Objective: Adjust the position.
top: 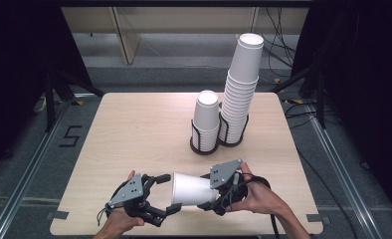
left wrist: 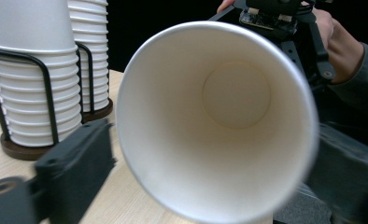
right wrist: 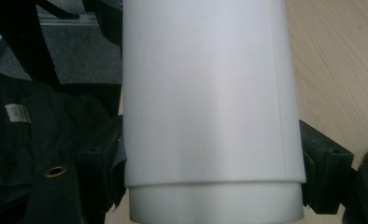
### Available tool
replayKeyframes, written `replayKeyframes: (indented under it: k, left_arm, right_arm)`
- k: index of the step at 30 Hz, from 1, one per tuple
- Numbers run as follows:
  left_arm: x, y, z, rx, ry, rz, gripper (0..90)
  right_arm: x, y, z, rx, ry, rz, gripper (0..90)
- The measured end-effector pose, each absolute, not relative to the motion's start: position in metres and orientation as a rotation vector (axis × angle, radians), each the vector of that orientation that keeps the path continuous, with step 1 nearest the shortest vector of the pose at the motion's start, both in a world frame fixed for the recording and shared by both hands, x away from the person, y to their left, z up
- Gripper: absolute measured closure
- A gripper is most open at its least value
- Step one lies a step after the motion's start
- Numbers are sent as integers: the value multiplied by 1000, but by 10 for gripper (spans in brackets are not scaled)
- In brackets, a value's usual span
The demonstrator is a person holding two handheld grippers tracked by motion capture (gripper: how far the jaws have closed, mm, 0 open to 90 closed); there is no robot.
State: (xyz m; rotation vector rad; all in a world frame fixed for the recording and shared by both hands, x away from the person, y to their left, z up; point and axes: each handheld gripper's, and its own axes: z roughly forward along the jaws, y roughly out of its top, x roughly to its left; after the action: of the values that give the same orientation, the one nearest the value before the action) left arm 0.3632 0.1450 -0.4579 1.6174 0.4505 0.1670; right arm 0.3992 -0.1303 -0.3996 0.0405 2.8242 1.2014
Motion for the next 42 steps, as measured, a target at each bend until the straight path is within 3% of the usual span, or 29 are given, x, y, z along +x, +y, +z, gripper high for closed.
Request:
replayKeyframes:
  k: [5, 21, 29, 42]
  left_arm:
    - [362, 144, -458, 1602, 430, 161, 3]
    - [365, 149, -453, 1633, 383, 135, 105]
    - [365, 147, -451, 1703, 442, 159, 110]
    - [359, 138, -445, 1777, 488, 181, 104]
  right_arm:
    - [397, -125, -403, 14, 2838, 1228, 245]
    - [399, -122, -414, 22, 2857, 1234, 238]
    - [399, -118, -420, 101, 2826, 1125, 159]
    - [387, -101, -425, 45, 2784, 1036, 199]
